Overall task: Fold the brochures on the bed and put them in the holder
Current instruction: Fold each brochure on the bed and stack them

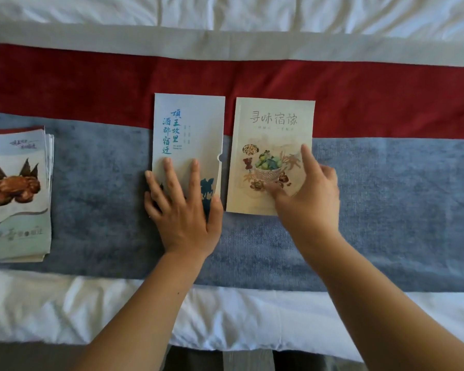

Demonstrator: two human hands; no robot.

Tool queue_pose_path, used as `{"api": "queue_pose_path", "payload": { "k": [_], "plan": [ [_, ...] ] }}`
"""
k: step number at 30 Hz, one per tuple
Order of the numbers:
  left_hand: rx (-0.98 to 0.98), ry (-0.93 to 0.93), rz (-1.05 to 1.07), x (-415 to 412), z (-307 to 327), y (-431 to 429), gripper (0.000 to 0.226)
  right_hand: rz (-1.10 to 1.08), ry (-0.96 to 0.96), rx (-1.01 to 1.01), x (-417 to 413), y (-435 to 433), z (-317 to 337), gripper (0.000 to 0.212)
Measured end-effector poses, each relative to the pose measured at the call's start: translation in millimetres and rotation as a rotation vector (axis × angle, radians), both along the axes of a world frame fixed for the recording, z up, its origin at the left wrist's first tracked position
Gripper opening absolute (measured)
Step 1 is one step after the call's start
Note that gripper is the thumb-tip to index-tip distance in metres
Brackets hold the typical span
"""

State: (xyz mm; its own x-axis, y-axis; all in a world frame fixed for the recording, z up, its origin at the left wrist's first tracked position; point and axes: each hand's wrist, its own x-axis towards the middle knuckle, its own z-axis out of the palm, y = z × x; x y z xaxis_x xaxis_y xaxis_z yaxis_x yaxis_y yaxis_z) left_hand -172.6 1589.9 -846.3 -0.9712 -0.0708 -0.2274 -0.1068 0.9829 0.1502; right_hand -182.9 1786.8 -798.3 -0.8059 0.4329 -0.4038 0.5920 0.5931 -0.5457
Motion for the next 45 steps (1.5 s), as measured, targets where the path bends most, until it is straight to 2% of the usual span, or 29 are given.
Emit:
{"api": "queue_pose_path", "payload": {
  "k": [4, 7, 13, 28, 32, 36, 37, 43, 45],
  "plan": [
    [0.007, 0.012, 0.006, 1.5, -2.4, 0.3, 0.075, -0.107, 0.162, -0.178, -2.3, 14.2, 4.1, 0.080],
    [0.035, 0.011, 0.011, 1.0, -2.3, 0.1, 0.075, -0.155, 0.194, -0.308, -2.0, 12.5, 7.4, 0.074],
    [0.082, 0.005, 0.012, 2.4, -2.7, -2.7, 0.078, -0.027, 0.246, -0.234, 12.5, -7.9, -13.0, 0.071],
    [0.070, 0.006, -0.011, 3.5, -4.5, -5.1, 0.076, -0.099, 0.532, -0.347, 32.0, -18.0, -35.8, 0.074],
    [0.053, 0.007, -0.020, 3.8, -6.8, -5.2, 0.078, 0.082, 0.476, -0.200, 35.8, -25.0, -38.0, 0.074],
    [-0.002, 0.007, -0.024, 3.2, -9.7, -4.4, 0.083, 0.361, 0.145, 0.246, 32.9, -30.5, -41.3, 0.072],
    [-0.014, 0.011, -0.023, 3.0, -10.2, -4.1, 0.085, 0.389, 0.087, 0.297, 32.5, -30.3, -42.1, 0.071],
    [-0.053, 0.056, -0.026, 3.8, -13.3, -8.7, 0.090, 0.443, 0.027, 0.404, 30.9, -25.7, -43.3, 0.074],
    [-0.050, 0.064, -0.031, 4.7, -13.0, -11.4, 0.091, 0.462, 0.033, 0.381, 28.7, -24.6, -42.6, 0.076]
  ]
}}
